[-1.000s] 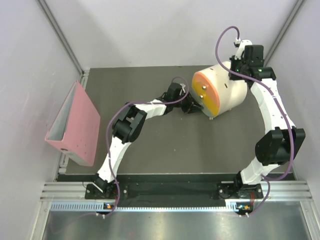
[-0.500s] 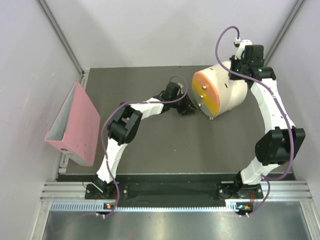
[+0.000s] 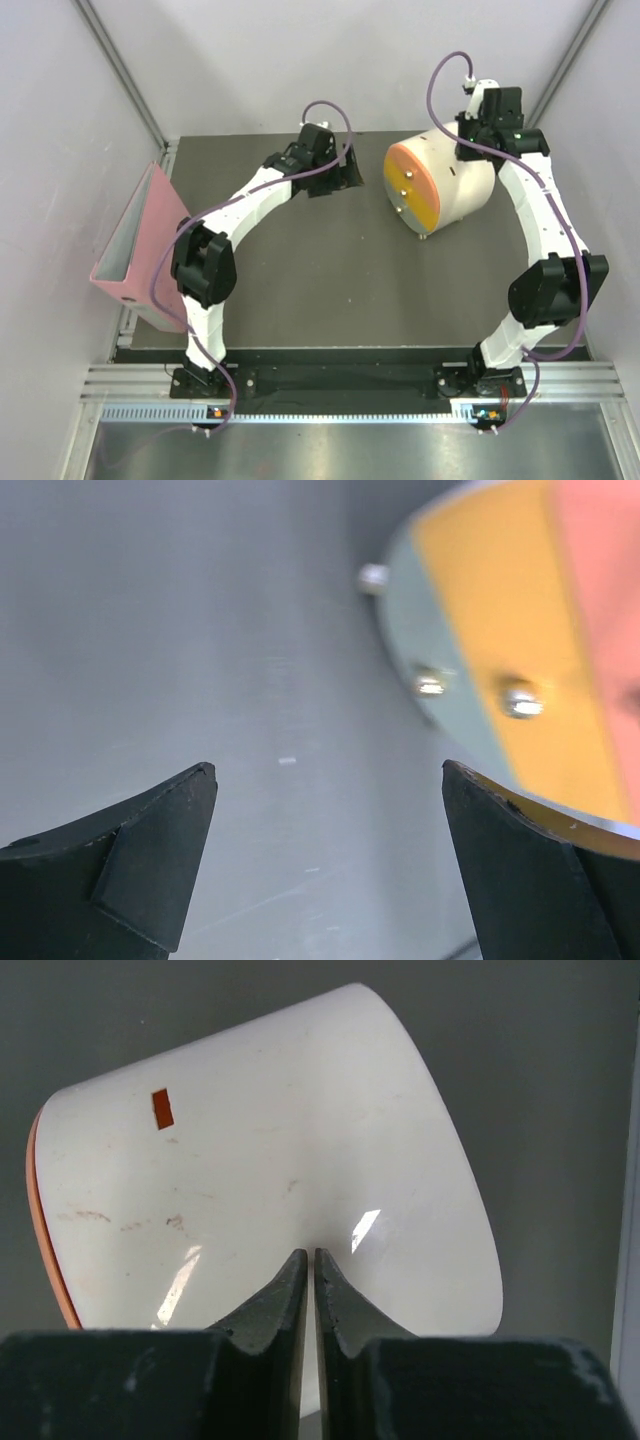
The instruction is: Organize the makeup
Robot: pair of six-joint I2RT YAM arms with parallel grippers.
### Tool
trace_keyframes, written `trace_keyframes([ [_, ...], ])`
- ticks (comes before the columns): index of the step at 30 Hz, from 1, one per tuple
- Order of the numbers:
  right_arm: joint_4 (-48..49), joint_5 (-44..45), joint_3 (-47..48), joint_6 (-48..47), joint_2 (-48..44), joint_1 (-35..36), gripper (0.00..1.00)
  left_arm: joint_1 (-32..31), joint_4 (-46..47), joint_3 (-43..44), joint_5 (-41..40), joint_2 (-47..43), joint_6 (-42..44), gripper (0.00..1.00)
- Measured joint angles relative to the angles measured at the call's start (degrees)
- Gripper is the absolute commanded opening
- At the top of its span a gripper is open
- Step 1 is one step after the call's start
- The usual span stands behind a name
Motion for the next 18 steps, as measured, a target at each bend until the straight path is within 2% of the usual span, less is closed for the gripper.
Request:
trace_keyframes([
  [2,-2.78,1.42,1.88,0.17,0.55,1.18,0.3,0.81,-2.6,0.09,-2.45,-1.05,1.77,0.99],
  [5,-7.1,3.98,5.95,0.22,2.16,4.76,0.43,1.73,-6.1,0.09,-6.38,-1.57,3.93,0.99],
  [10,-11.76,6.23,10.8,0.39,4.17,13.22,0.53,2.14,-10.84,0.04,-11.34,-1.64,6.36,0.99],
  [12,-12.81,6.56,11.8,0.48,4.33,15.85,0.64,2.38,-12.52,0.04,-12.92,-1.7,6.67,0.99],
  [18,-13.07,7.08,12.11,2.6,4.33,21.62,0.73,6.71,-14.32,-4.2,-12.59,-3.98,6.16,0.99],
])
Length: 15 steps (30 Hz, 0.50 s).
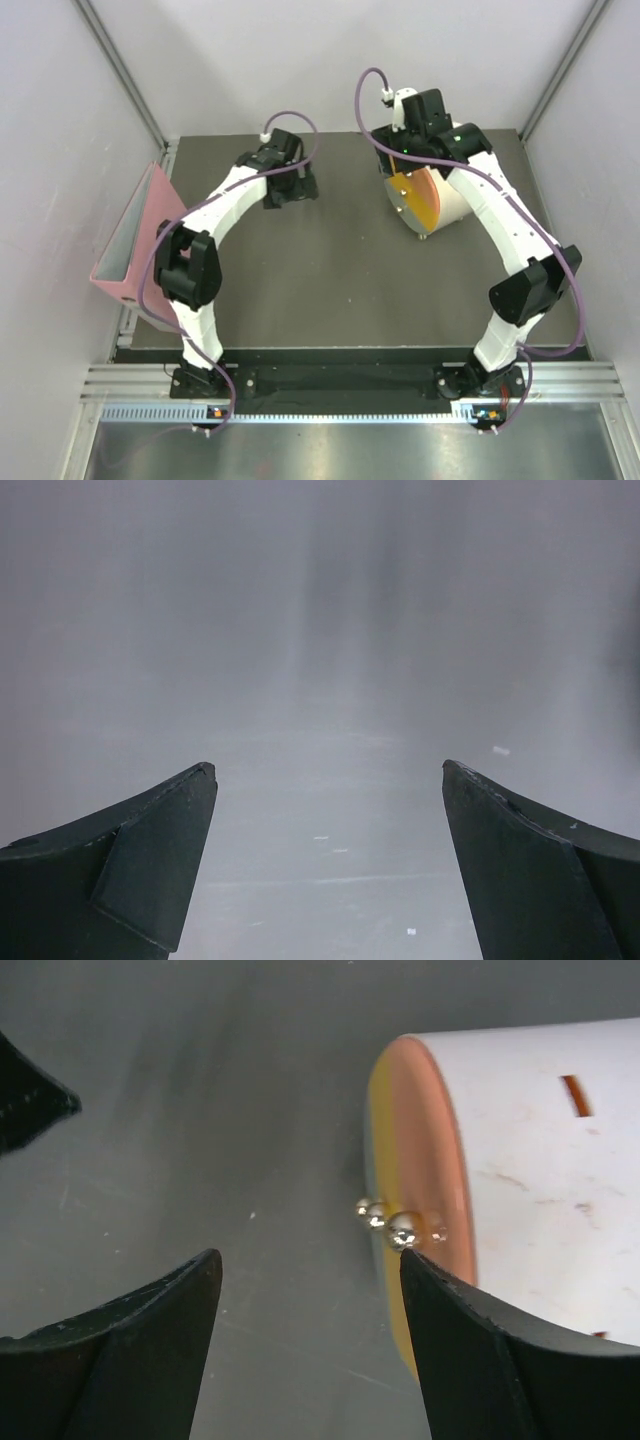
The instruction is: Organize the makeup
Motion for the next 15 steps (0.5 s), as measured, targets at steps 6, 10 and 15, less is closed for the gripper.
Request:
trace_keyframes([
  [6,3.56,-2.27,-6.62,3.89,-2.56,3.32,0.84,8.96,-1.49,-5.29,0.52,-2.86,0.07,0.99],
  [10,6.67,-3.5,-12.87,6.21,-4.46,5.88,0.92,10.97,-2.51,-5.31,0.63,-2.97,1.42,0.99],
  [15,10.27,-4.5,-17.68,8.0,-4.83,9.81,1.0,10.97,-2.49,-6.36,2.47,-3.72,3.39,0.99],
])
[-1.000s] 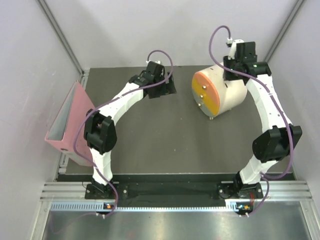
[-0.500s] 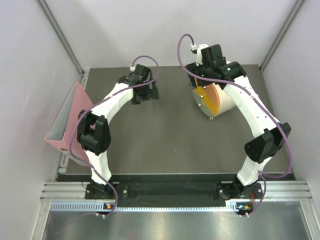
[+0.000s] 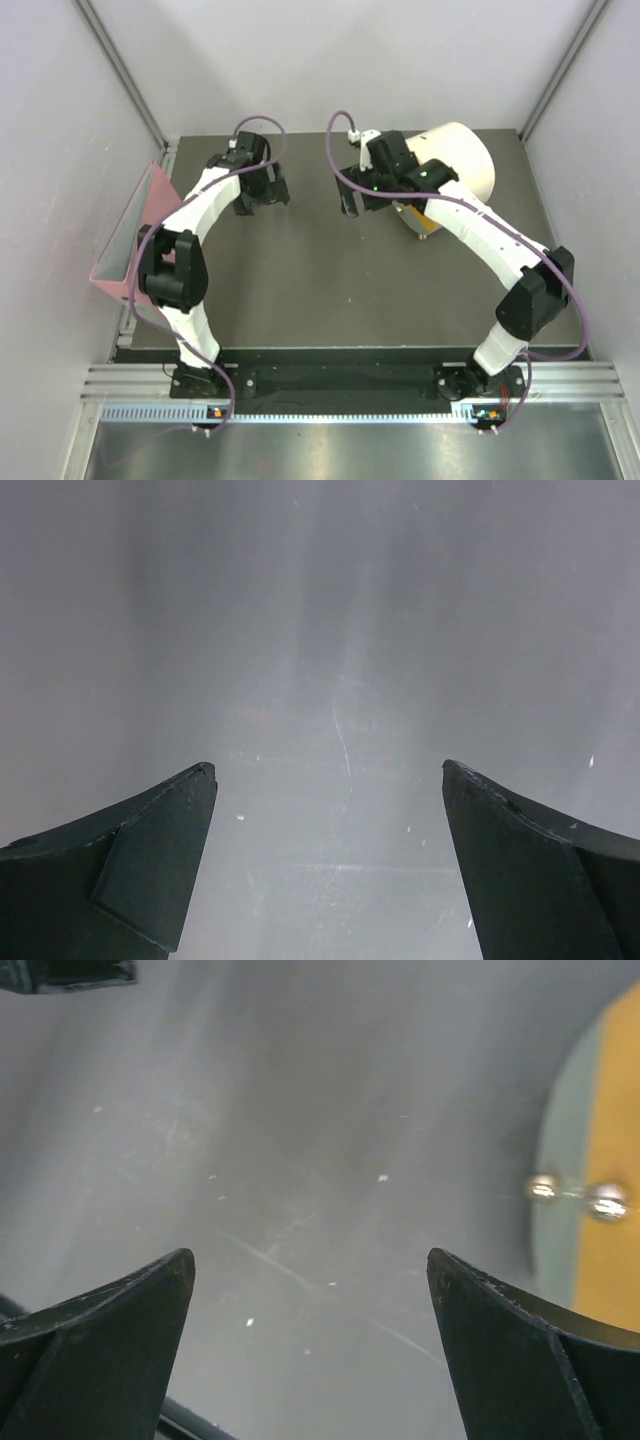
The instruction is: Organize the makeup
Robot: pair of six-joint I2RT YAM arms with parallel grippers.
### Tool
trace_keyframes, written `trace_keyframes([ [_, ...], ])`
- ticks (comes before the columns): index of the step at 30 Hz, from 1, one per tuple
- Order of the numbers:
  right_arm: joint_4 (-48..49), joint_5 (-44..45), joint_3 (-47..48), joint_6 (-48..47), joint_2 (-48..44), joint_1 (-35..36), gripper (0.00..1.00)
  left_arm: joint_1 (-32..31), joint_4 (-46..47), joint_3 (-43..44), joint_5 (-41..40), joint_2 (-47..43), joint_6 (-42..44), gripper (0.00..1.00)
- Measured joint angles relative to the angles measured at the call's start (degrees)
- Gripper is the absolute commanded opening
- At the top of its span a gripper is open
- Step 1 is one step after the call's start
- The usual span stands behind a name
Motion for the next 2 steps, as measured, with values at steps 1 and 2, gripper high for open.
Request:
trace_keyframes([
  [1,0.48,-0.11,-0.55,0.39,0.0,0.79,1.0,0.0,0.26,-0.94,0.72,-0.61,0.55,0.99],
  [2,1.25,-0.28,-1.14,0.87,0.0,1.42,1.0,0.0,0.26,-1.7,1.2,-1.22,0.9,0.99],
])
